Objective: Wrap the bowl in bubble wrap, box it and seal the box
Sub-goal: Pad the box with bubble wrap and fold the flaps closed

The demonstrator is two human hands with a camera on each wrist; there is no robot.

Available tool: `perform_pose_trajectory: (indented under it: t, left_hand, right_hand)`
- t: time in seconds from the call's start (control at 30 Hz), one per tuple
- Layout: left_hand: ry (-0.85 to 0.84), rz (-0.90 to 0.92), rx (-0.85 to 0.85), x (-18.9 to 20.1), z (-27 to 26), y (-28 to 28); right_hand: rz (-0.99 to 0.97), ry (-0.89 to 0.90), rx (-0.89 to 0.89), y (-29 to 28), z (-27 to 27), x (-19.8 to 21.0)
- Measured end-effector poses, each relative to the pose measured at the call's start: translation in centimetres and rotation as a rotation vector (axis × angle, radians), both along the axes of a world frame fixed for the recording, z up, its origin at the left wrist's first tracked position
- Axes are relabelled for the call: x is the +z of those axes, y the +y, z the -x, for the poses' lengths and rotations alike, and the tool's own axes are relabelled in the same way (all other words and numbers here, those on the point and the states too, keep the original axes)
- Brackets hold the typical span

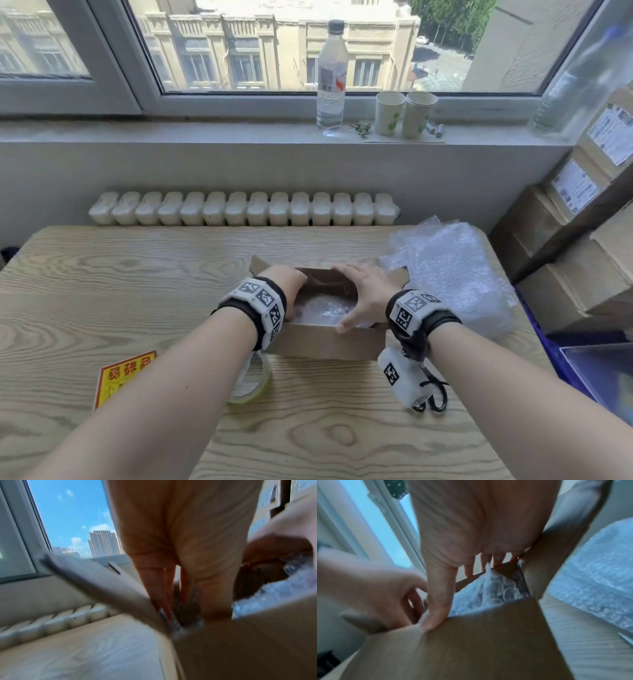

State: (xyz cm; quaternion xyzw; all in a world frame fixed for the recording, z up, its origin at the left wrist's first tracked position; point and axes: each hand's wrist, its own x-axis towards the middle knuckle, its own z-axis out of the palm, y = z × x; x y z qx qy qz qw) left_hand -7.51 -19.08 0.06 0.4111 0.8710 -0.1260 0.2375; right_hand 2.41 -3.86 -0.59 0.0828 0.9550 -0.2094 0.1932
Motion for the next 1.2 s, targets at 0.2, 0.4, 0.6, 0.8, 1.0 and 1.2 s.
perform_pose_trajectory:
  t: [0.2, 0.4, 0.6, 0.8, 1.0, 1.2]
  left_hand:
    - [-0.012, -0.06, 0.082, -4.0, -1.3, -0.3]
    - [-0.079, -0.107, 0.075, -4.2, -0.5, -0.2]
    - [0.031, -0.174, -0.042, -2.5, 1.4, -1.1]
    - [0.029, 0.05, -0.118, -4.2, -0.2, -0.1]
    - [-0.043, 0.098, -0.074, -5.8, -0.1, 0.6]
    - [-0.11, 0.088, -0.025, -6.5, 0.3, 0.8]
  right_hand:
    - [0.07, 0.434, -0.34, -0.5, -0.7, -0.4]
    - [-0.207, -0.05, 0.028, -1.8, 0.3, -2.3]
    - [-0.363, -0.229, 0.161, -1.6, 2.0, -3.6]
    - [-0.396, -0.314, 0.197, -1.7, 3.0, -5.1]
    - [-0.325, -0.266, 0.189, -1.4, 3.1, -6.3]
    - [-0.029, -0.355, 0.011, -1.2, 3.9, -6.2]
